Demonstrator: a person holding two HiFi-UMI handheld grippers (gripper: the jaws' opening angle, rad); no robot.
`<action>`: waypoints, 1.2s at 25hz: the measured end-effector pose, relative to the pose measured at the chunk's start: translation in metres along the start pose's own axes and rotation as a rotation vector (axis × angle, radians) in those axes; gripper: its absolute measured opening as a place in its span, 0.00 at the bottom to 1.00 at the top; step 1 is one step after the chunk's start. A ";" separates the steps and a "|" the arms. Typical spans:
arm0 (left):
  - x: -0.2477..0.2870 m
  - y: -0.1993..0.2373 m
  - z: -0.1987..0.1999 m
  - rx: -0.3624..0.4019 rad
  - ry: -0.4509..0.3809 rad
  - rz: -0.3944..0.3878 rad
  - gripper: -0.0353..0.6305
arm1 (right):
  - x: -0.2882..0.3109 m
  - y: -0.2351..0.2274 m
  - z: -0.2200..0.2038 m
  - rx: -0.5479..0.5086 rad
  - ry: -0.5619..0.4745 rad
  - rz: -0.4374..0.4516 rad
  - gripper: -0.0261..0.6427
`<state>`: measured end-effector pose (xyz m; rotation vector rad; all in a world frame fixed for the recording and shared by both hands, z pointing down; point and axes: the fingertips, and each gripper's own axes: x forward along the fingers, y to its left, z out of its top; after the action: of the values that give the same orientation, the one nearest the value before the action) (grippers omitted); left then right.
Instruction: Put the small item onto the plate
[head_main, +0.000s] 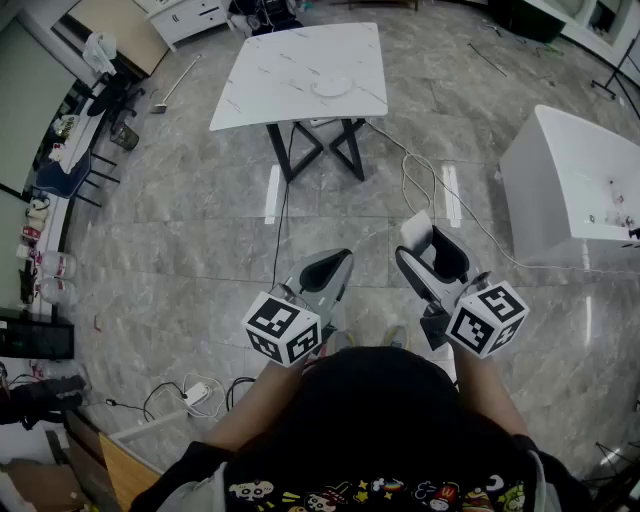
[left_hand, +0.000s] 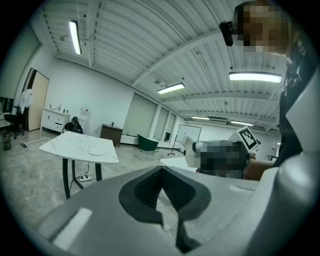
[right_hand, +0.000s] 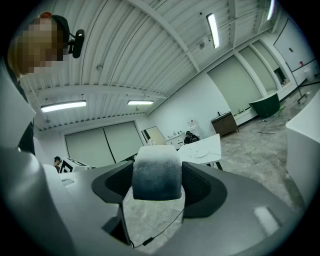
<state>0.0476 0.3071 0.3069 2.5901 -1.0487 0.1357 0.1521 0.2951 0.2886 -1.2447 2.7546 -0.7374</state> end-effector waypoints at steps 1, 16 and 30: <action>-0.003 0.003 -0.001 -0.002 -0.001 0.005 0.05 | 0.003 0.003 -0.002 -0.004 0.006 0.006 0.53; 0.005 0.000 -0.012 -0.035 0.000 0.021 0.06 | 0.001 0.005 -0.023 -0.103 0.096 0.001 0.53; 0.054 -0.024 -0.041 -0.090 0.048 0.078 0.06 | -0.002 -0.057 -0.030 -0.092 0.161 0.053 0.53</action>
<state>0.1043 0.3018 0.3500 2.4551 -1.1132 0.1655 0.1865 0.2761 0.3390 -1.1716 2.9698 -0.7460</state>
